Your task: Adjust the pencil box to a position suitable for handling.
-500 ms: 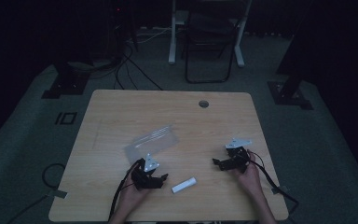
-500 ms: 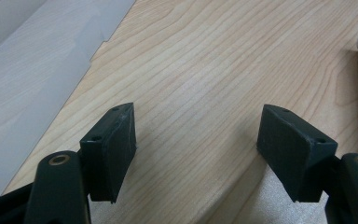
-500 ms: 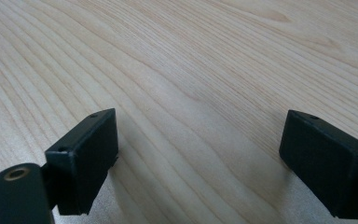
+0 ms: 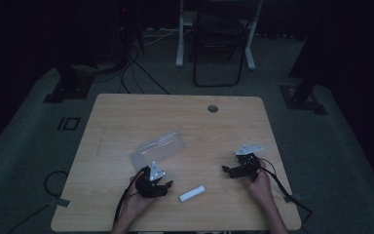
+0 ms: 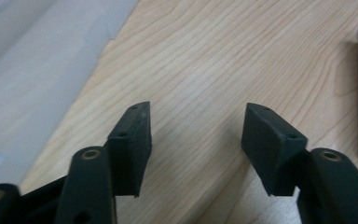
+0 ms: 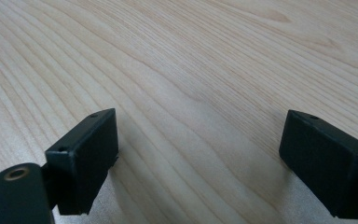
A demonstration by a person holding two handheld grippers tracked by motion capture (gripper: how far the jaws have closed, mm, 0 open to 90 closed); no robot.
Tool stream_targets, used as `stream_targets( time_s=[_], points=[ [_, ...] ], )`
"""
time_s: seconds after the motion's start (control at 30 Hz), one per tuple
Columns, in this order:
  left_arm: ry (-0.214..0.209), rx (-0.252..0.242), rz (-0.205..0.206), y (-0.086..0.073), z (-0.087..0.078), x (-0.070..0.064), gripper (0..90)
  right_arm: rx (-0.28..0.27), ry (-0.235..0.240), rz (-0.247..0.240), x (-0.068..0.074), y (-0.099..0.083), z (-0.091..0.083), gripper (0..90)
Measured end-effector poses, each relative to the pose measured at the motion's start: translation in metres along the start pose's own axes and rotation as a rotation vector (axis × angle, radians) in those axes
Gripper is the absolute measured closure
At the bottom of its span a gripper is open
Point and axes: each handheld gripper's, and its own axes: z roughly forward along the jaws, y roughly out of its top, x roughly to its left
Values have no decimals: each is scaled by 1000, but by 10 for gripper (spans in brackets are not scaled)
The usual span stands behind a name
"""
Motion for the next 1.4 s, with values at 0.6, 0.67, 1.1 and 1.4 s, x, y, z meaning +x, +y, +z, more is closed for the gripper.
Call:
stream_targets(
  time_s=[0.6,0.67,1.1,1.4],
  points=[
    [213,-131,-64,10,-51,63,467,0,0,0,0,0,0,115],
    [227,-140,-72,11,-54,68,466,0,0,0,0,0,0,115],
    [297,-80,-58,30,-34,99,538,0,0,0,0,0,0,115],
    [307,-38,5,35,-21,100,716,0,0,0,0,0,0,116]
  ],
)
